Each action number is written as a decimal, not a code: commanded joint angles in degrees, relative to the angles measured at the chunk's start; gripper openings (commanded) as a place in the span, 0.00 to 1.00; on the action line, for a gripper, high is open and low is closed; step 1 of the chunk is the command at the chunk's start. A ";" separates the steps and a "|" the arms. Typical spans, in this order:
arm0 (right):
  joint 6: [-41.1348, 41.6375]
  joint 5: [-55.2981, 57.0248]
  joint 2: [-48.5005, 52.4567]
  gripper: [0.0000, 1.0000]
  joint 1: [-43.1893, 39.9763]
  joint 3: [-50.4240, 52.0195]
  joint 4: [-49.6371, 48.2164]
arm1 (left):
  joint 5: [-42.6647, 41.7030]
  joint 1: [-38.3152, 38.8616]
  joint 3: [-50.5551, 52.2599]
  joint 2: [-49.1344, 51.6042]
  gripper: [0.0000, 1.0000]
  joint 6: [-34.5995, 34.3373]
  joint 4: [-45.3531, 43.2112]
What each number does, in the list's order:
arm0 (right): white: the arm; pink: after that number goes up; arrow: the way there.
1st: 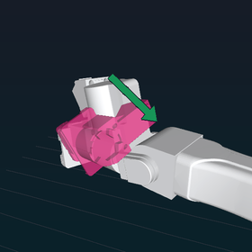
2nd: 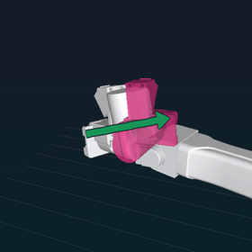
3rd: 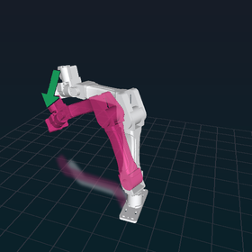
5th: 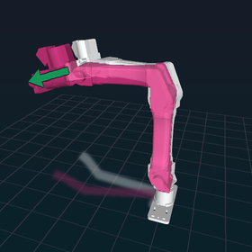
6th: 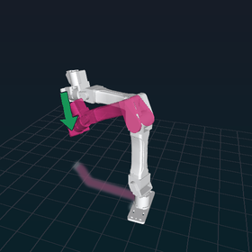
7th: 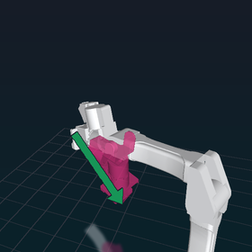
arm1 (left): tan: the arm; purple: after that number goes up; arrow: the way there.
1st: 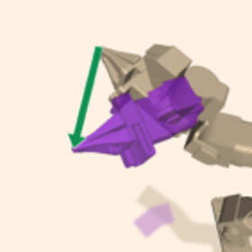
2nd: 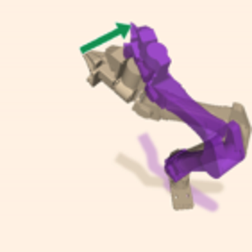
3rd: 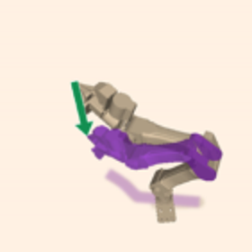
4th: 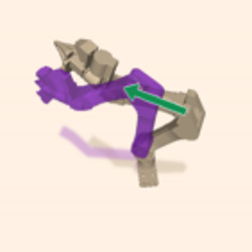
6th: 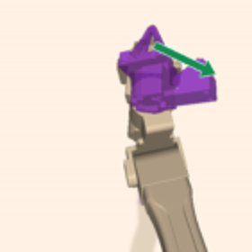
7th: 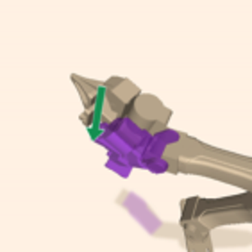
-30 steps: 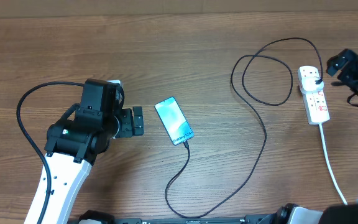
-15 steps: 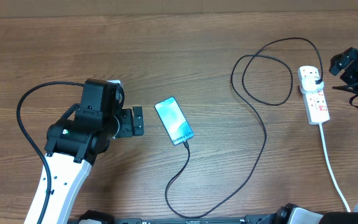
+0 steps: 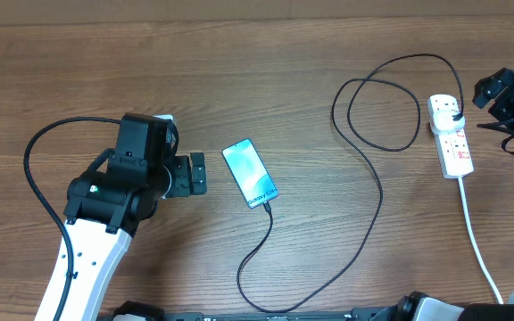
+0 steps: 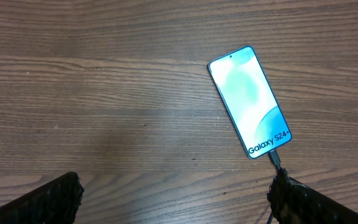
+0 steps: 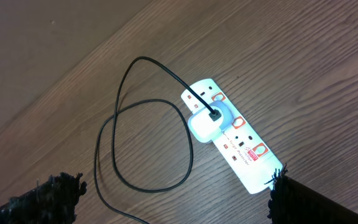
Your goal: Plug charger to phone and switch on socket
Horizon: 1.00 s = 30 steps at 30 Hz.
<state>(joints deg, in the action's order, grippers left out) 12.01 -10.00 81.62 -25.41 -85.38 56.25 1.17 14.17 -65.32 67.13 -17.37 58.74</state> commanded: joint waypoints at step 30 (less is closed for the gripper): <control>0.20 0.81 -0.07 1.00 0.37 0.02 -0.15 | 7.58 -0.42 43.21 -36.20 0.99 2.16 -48.04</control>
<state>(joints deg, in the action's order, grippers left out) 11.99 -9.65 81.65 -25.39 -85.38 56.25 7.86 14.15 -27.00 35.40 -16.10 14.50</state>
